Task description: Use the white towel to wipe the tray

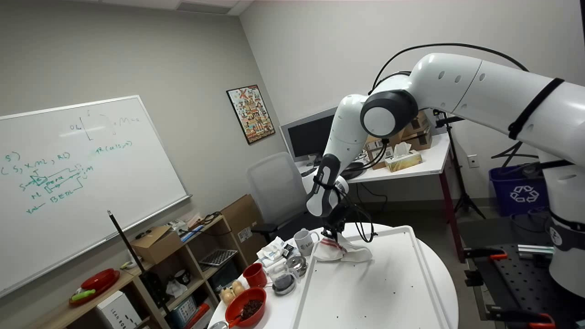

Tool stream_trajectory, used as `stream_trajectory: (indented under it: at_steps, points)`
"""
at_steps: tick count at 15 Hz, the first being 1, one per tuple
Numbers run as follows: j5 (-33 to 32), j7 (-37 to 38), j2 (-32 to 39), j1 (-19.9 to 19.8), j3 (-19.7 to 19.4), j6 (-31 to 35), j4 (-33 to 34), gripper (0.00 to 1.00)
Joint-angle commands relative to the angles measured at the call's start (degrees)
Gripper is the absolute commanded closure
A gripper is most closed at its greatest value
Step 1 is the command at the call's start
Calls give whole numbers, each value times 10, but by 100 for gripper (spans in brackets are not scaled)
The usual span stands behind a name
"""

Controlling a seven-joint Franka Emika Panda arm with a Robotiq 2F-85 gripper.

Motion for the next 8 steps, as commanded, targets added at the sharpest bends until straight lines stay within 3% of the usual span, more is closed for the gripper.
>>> stream_trajectory:
  at_steps: [1,8]
  points:
    - [-4,7,38,-15,3,-47,77,98]
    - [-10,2,84,-24,7,-101,155,98]
